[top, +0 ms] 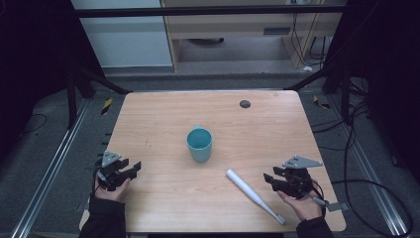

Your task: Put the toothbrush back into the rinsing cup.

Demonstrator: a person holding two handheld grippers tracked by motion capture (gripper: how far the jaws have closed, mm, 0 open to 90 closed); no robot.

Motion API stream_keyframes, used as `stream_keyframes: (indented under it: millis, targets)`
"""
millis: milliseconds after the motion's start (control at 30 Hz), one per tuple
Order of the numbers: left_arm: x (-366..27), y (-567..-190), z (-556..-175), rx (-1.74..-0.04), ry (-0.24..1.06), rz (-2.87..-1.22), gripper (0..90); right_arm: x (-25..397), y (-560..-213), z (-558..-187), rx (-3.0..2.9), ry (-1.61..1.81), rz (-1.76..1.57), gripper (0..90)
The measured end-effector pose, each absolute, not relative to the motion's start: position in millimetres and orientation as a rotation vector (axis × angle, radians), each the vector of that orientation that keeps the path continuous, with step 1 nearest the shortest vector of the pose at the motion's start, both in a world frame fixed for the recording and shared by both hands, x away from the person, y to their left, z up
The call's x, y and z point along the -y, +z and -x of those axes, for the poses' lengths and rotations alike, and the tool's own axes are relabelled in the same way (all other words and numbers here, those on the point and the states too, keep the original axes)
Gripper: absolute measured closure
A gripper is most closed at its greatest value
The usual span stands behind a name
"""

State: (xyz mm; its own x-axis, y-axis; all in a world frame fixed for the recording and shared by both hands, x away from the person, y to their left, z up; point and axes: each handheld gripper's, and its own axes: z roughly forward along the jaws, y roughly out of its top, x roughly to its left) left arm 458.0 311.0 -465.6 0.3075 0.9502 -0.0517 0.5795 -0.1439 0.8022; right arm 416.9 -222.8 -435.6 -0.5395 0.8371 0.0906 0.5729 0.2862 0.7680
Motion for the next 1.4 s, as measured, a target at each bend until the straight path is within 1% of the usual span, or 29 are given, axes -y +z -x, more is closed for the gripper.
stream_keyframes:
  millis: [133, 167, 200, 533, 633, 1400]
  targets:
    - [-309.5, -466.6, -458.4, -1.367, 0.624, -1.845, 45.0, 217.5, -436.2, -412.3, -2.28, 1.101, -1.263, 65.0]
    - [-309.5, -466.6, -458.4, -1.367, 0.624, -1.845, 44.9, 217.5, -436.2, -412.3, -2.28, 1.101, -1.263, 65.0]
    - [-308.8, -466.7, -458.3, -1.364, 0.626, -1.853, 44.9, 213.9, -436.6, -409.3, -2.305, 1.088, -1.244, 70.5]
    - [-305.9, -468.3, -458.7, -1.343, 0.611, -1.879, 44.1, 204.1, -441.9, -398.7, -2.415, 1.056, -1.208, 88.6]
    - [-304.4, -468.5, -458.7, -1.333, 0.612, -1.889, 43.8, 202.9, -444.7, -395.4, -2.445, 1.054, -1.193, 90.0]
    - [-303.5, -468.4, -458.5, -1.334, 0.617, -1.893, 43.1, 192.8, -468.1, -380.6, -2.604, 0.928, -1.201, 90.0]
